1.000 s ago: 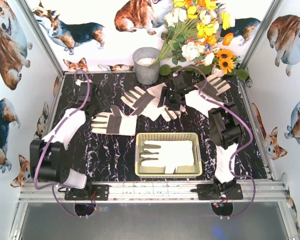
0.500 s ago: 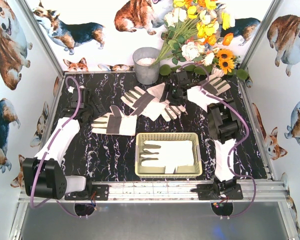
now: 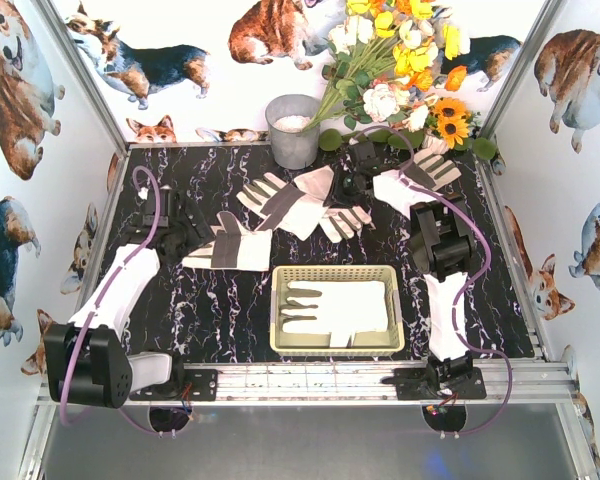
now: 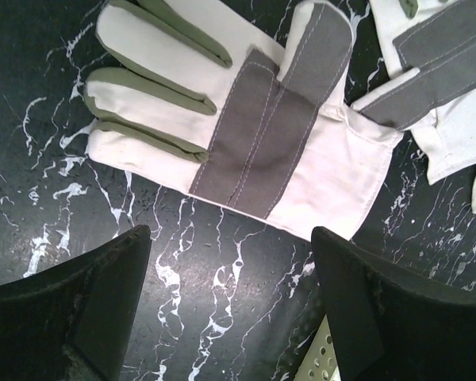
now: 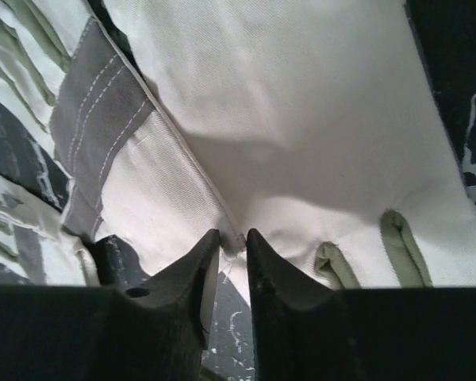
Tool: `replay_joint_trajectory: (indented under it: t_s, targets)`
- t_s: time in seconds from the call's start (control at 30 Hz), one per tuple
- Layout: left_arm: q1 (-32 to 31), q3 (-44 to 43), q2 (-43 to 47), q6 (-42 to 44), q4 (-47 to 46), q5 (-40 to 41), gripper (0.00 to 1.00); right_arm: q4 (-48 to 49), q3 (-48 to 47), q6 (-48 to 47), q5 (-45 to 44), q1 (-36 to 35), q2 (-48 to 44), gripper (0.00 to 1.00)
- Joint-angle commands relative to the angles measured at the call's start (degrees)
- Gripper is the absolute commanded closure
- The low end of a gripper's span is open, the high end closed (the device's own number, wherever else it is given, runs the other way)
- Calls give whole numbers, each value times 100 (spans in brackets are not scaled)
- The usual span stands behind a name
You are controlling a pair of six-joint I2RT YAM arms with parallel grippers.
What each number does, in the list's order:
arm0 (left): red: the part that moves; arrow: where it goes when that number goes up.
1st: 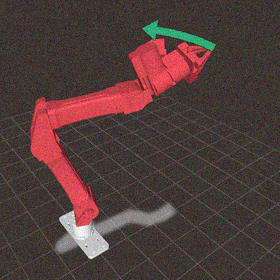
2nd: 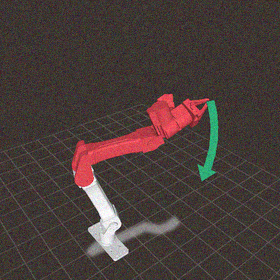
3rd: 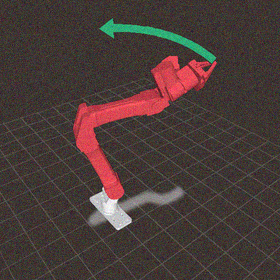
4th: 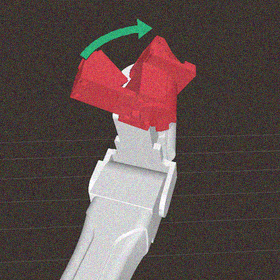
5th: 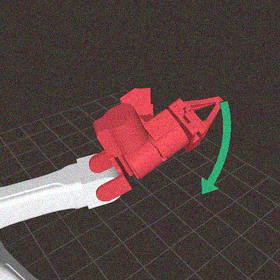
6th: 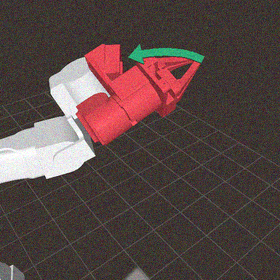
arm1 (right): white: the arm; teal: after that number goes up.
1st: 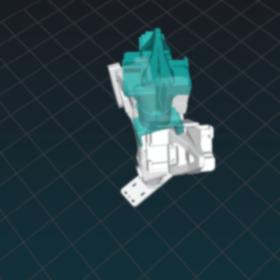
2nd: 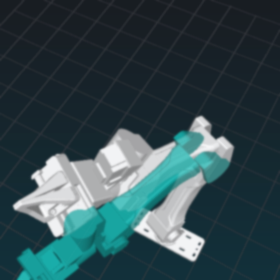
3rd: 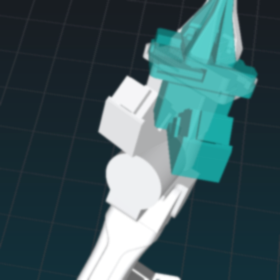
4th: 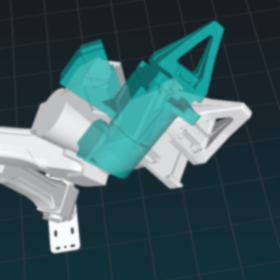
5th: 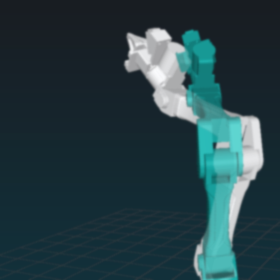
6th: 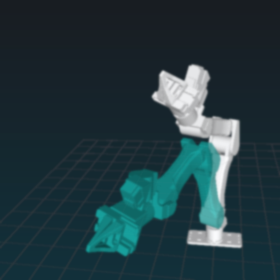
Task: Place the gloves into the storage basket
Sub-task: Move the glove to the center of the board.
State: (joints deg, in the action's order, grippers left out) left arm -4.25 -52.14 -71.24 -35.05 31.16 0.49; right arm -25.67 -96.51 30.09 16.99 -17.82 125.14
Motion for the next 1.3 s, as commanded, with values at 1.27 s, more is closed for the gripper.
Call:
replay_joint_trajectory:
  t_s: [1.27]
  targets:
    - [369,267,-149,-411,-489,219,23,-217,1227,1114,-269,-1672,-1072,90]
